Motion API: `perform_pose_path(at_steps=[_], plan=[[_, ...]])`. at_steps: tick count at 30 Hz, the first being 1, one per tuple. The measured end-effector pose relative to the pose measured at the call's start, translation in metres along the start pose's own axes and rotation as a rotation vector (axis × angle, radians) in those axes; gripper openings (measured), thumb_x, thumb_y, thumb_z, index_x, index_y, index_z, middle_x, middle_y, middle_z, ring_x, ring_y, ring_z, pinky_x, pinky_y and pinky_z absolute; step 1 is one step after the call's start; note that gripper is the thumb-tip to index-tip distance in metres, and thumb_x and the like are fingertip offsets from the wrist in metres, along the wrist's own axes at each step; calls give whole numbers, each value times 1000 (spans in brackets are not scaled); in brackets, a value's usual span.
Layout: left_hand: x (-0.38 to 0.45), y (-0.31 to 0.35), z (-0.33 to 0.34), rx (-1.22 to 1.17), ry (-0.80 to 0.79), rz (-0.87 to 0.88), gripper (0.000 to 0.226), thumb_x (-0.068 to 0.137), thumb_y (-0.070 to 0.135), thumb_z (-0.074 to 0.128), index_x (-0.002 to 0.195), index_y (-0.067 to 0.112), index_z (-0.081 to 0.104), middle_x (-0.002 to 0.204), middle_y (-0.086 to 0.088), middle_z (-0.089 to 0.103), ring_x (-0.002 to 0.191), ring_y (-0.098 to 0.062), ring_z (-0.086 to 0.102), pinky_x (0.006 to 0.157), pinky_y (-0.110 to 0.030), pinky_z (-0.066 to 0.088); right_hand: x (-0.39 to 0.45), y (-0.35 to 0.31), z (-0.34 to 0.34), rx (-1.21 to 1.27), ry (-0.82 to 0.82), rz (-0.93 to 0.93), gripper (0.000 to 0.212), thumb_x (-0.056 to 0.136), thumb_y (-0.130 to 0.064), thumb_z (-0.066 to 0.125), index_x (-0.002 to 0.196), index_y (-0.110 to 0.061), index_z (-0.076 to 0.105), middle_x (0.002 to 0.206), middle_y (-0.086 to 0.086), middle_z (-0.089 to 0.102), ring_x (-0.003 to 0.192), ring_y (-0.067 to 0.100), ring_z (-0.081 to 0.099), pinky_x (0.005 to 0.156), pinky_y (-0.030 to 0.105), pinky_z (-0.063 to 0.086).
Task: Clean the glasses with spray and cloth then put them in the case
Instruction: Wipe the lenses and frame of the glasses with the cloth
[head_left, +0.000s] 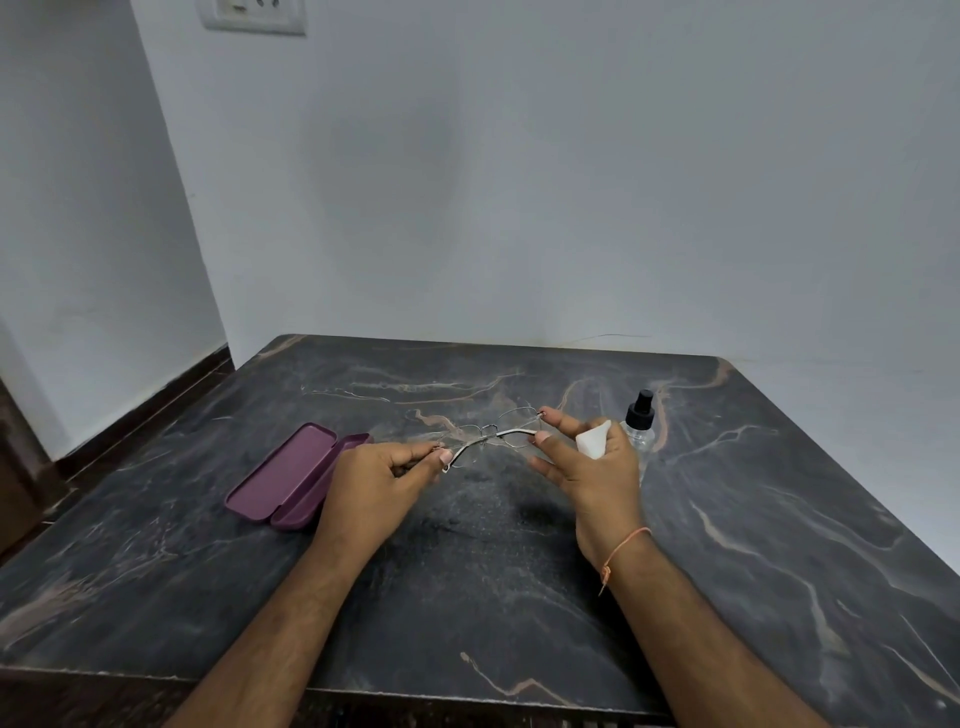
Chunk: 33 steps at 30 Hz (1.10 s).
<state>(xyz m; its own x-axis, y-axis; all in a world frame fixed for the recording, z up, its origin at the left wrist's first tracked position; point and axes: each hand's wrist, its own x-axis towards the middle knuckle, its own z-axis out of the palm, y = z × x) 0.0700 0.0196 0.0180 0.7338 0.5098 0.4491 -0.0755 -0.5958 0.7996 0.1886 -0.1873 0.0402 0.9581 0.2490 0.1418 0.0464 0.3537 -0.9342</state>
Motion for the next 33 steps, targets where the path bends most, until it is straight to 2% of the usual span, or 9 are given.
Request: perform_pose_path(at_steps=[3, 6, 11, 13, 16, 18, 24, 29, 33], plan=[[1, -2, 1, -17, -16, -17, 11, 93, 32, 86, 102, 25, 90, 87, 22, 83, 91, 2, 81, 88, -36, 67, 2, 5, -2, -117, 45, -26, 39, 91, 6, 77, 95, -15, 45, 113, -3, 83, 114, 26, 76, 90, 54, 65], [1, -3, 1, -11, -20, -31, 12, 94, 34, 85, 103, 28, 89, 87, 23, 83, 91, -10, 83, 87, -50, 67, 4, 10, -4, -341, 67, -81, 36, 88, -9, 82, 92, -16, 48, 110, -17, 82, 100, 24, 78, 87, 55, 64], [0, -7, 1, 55, -24, 27, 12, 96, 35, 83, 107, 31, 88, 88, 23, 83, 86, -19, 83, 78, -51, 68, 1, 8, -5, -733, 104, -213, 31, 89, -17, 83, 88, -27, 54, 109, -29, 76, 80, 2, 66, 62, 12, 44], [0, -6, 1, 99, -23, 56, 19, 95, 34, 85, 114, 29, 87, 86, 20, 83, 80, -11, 81, 73, -40, 67, 1, 10, -5, -820, 107, -256, 35, 89, -18, 83, 86, -32, 52, 110, -26, 76, 82, 3, 67, 66, 17, 48], [0, -5, 0, 142, -24, 74, 23, 93, 27, 87, 116, 21, 87, 79, 21, 79, 74, 7, 73, 66, -7, 53, 0, 13, -5, -922, 117, -308, 31, 90, -20, 81, 88, -34, 53, 109, -20, 78, 84, 10, 71, 73, 35, 59], [0, -4, 1, 166, -29, 63, 25, 93, 24, 88, 117, 17, 86, 70, 24, 71, 70, 15, 67, 66, -1, 47, -1, 14, -6, -962, 110, -320, 24, 90, -19, 79, 91, -28, 57, 107, -18, 79, 86, 11, 72, 75, 36, 60], [1, -5, -2, 253, -79, 47, 30, 94, 27, 87, 123, 18, 84, 75, 24, 70, 73, 19, 64, 68, 0, 45, 1, 16, -10, -1010, 86, -224, 27, 86, -23, 79, 89, -26, 53, 98, -10, 79, 84, 14, 71, 74, 42, 62], [0, -7, -5, 371, -105, 65, 30, 97, 35, 84, 124, 24, 84, 102, 14, 83, 72, 10, 65, 68, -3, 44, -2, 14, -11, -1007, 78, -191, 28, 87, -23, 80, 87, -25, 51, 97, -12, 80, 86, 12, 71, 74, 40, 62], [-3, -12, -8, 412, -134, 101, 30, 98, 36, 82, 126, 25, 84, 113, 11, 83, 89, 2, 69, 82, -14, 51, -6, 13, -13, -992, 61, -178, 31, 87, -25, 81, 85, -25, 50, 92, -12, 79, 86, 7, 72, 72, 36, 62]])
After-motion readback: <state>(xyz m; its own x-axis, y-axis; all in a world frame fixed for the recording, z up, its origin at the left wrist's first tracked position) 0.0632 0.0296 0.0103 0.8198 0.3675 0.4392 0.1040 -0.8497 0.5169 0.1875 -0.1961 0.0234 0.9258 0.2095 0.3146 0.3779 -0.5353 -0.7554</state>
